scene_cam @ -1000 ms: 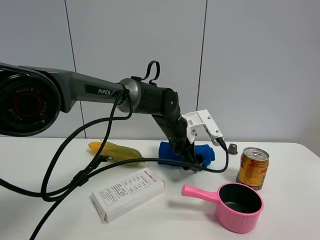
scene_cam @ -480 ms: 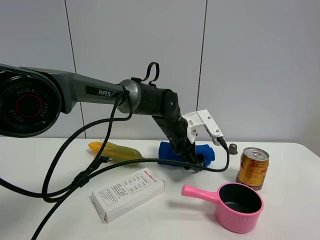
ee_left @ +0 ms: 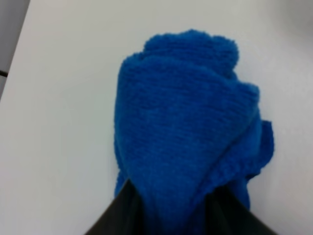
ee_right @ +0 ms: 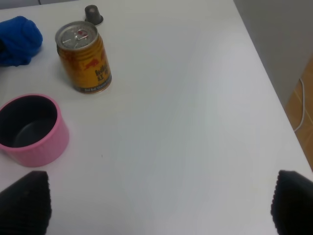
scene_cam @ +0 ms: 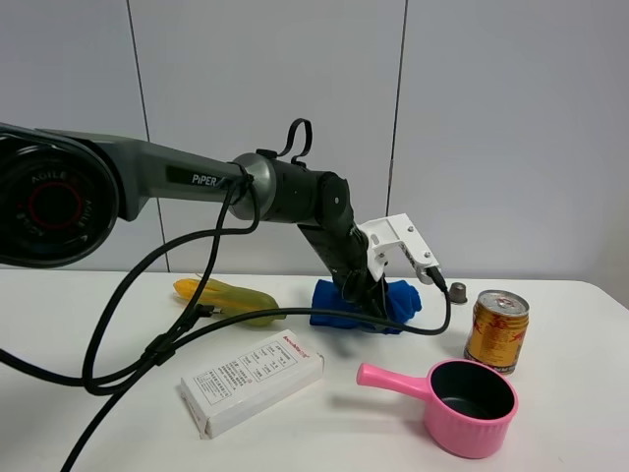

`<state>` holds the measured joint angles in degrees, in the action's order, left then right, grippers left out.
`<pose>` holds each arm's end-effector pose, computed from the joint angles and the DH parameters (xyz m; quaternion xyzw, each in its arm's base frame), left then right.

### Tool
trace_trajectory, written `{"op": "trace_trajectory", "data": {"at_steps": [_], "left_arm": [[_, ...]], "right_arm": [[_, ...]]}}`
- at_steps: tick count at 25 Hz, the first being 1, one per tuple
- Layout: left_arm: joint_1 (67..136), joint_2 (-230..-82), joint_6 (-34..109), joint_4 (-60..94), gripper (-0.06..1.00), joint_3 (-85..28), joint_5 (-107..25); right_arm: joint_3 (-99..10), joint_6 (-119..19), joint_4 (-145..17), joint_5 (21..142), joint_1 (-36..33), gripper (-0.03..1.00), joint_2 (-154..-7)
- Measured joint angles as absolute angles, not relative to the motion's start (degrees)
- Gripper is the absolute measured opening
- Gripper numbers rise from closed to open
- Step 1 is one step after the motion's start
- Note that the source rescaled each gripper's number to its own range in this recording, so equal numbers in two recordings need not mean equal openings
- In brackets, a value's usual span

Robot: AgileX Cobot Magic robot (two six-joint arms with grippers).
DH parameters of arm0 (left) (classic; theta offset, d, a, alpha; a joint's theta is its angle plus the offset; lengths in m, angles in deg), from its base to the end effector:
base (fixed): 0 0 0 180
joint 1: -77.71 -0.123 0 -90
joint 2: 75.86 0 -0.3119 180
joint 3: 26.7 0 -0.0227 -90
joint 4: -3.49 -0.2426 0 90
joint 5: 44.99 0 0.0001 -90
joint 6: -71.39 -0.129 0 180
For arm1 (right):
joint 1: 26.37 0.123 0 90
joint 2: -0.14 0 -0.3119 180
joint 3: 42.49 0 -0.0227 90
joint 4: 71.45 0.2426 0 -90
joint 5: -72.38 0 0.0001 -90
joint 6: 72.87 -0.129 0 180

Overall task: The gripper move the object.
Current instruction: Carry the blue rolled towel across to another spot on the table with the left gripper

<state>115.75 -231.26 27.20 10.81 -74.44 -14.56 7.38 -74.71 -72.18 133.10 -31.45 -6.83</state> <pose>0.4736 -0.3812 0.1053 0.5828 0.7283 -0.0307 0.3591 -0.0047 -0.0010 0.2528 0.0518 0.8536 -0.0210 0.5179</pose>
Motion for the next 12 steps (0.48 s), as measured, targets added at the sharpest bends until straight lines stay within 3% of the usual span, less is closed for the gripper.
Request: {"op": "trace_trajectory", "data": {"at_steps": [6, 12], "left_arm": [[116.57, -222.82, 31.67, 10.76, 0.01, -74.32, -8.46], [117.11, -211.4, 45.64, 9.06, 0.01, -74.43, 4.44]], "right_arm": [[7.38, -74.71, -72.18, 133.1, -31.45, 1.0, -6.83], [7.38, -74.71, -72.18, 133.1, -31.45, 1.0, -6.83]]}}
